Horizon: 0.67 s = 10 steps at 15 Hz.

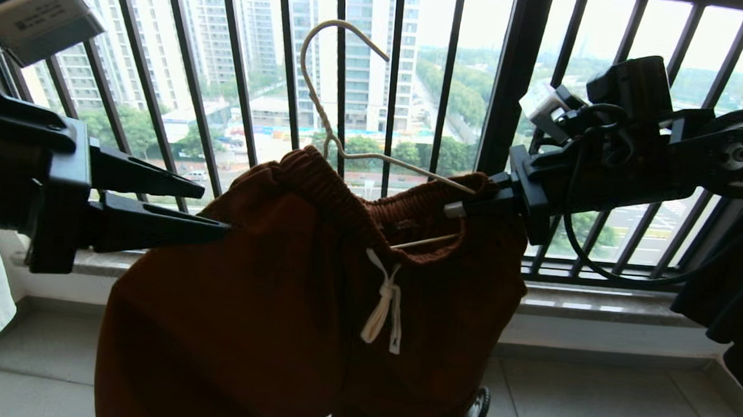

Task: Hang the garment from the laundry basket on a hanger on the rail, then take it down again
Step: Hang the clothes rack on the clothesline

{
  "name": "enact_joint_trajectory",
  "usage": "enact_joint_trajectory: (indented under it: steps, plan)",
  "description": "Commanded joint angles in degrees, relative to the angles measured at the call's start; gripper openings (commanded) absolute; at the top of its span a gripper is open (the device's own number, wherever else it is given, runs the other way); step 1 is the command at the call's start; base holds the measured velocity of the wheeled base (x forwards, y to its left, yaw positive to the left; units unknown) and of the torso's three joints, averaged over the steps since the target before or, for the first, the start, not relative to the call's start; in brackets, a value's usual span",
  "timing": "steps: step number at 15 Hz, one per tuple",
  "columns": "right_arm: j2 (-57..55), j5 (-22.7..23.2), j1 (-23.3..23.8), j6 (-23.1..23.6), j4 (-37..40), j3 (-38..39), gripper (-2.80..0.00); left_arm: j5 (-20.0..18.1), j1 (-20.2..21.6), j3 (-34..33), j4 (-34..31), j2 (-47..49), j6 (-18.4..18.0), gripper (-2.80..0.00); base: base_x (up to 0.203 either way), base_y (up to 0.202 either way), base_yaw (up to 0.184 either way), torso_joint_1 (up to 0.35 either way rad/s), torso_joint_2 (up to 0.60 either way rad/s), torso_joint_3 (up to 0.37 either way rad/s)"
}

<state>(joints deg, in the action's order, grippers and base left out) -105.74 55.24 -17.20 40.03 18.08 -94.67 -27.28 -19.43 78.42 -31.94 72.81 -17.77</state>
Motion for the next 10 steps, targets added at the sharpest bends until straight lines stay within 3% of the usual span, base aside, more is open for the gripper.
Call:
enact_joint_trajectory:
  steps: [1,5,7,8,10]
  plan:
    - [0.5,0.3,-0.1,0.2,0.1,-0.1,-2.80,-4.0,0.0,-0.6,-0.2,3.7,-0.8,0.00,0.000,0.000,0.000,0.000,0.00,0.000]
    - [1.2,0.3,-0.1,0.2,0.2,0.3,-2.80,-6.7,0.0,-1.6,2.3,10.2,-2.8,0.00,0.000,0.000,0.000,0.000,0.00,0.000]
    - [1.1,0.3,-0.1,0.2,0.1,0.2,-2.80,-10.0,-0.1,-2.0,3.8,10.9,-2.8,0.00,0.000,0.000,0.000,0.000,0.00,0.000]
    - [1.1,0.3,-0.1,0.2,0.1,0.3,-2.80,-11.6,-0.1,-2.5,3.8,10.9,-2.8,-2.80,0.000,0.000,0.000,0.000,0.00,0.000]
    - [1.1,0.3,0.0,0.2,0.2,0.4,-2.80,-12.0,-0.1,-2.7,3.9,11.0,-2.7,-2.80,0.000,0.000,0.000,0.000,0.00,0.000]
